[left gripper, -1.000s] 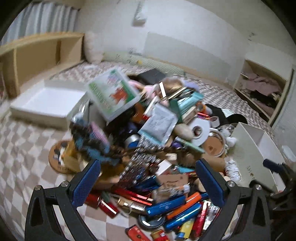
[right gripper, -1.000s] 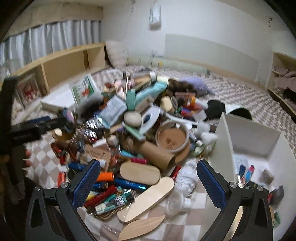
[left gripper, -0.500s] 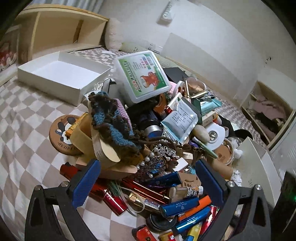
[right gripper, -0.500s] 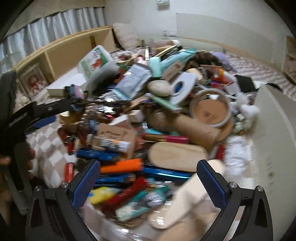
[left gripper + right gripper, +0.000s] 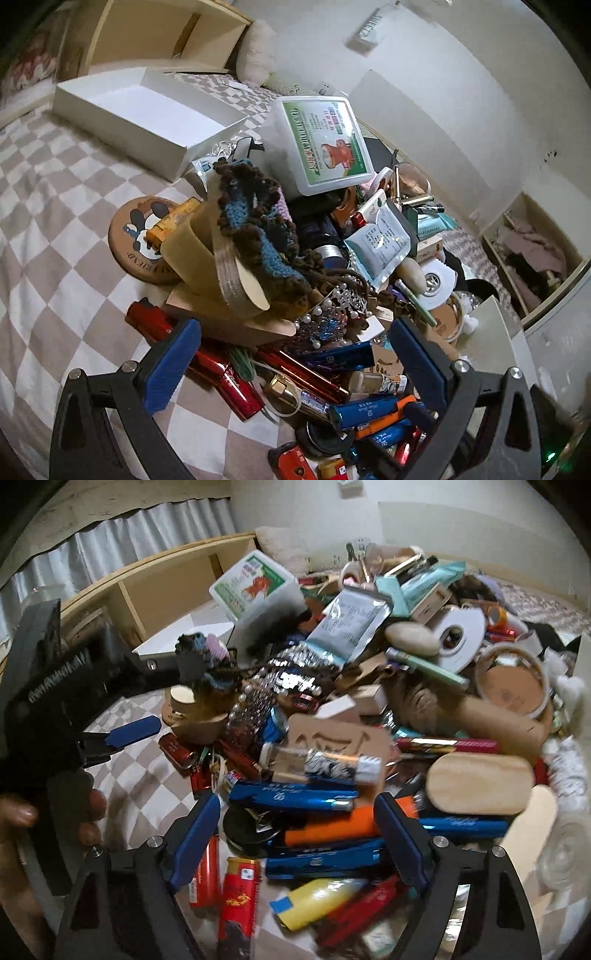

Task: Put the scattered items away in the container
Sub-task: 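Grasp the blue lighter with the right tool while the left tool reaches toward the red lighters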

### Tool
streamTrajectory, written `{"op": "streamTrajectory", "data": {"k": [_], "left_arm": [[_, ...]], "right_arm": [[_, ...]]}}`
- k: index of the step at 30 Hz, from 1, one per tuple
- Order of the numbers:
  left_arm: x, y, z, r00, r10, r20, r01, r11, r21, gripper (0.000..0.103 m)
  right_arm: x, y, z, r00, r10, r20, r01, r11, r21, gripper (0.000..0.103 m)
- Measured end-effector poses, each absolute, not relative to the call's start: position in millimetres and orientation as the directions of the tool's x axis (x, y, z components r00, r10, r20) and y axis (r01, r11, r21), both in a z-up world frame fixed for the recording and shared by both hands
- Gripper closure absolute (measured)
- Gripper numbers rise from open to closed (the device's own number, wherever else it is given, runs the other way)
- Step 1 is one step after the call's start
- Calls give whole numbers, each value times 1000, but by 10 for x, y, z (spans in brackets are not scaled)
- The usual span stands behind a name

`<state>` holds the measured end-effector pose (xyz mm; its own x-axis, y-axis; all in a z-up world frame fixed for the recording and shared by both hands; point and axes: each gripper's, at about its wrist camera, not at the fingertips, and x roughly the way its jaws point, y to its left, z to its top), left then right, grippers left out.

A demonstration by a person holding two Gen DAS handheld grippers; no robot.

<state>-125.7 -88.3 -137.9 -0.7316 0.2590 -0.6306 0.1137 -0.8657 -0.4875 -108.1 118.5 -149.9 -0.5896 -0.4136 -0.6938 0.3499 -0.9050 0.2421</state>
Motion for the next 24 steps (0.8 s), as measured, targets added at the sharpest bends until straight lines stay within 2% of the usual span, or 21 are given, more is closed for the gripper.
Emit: {"op": "streamTrajectory", "data": {"k": [8, 10, 21, 24], "left_arm": [[-1276, -880, -1425, -715, 290, -636, 106, -855, -508, 0], [-1277, -897, -1438, -712, 292, -638, 111, -851, -514, 0], [-1303, -680, -1436, -689, 297, -662, 44, -893, -447, 2], [-1320, -571, -1459, -671, 303, -677, 13, -908, -420, 6]], "right_arm": [[-1078, 910, -1569, -634, -339, -695, 317, -934, 166, 17], [-1095, 893, -1589, -636, -332, -697, 309, -937, 164, 21], [-1120, 1127, -1526, -629, -367, -686, 289, -929, 232, 24], [-1078, 1296, -1469, -631, -370, -682, 267, -929, 256, 24]]}}
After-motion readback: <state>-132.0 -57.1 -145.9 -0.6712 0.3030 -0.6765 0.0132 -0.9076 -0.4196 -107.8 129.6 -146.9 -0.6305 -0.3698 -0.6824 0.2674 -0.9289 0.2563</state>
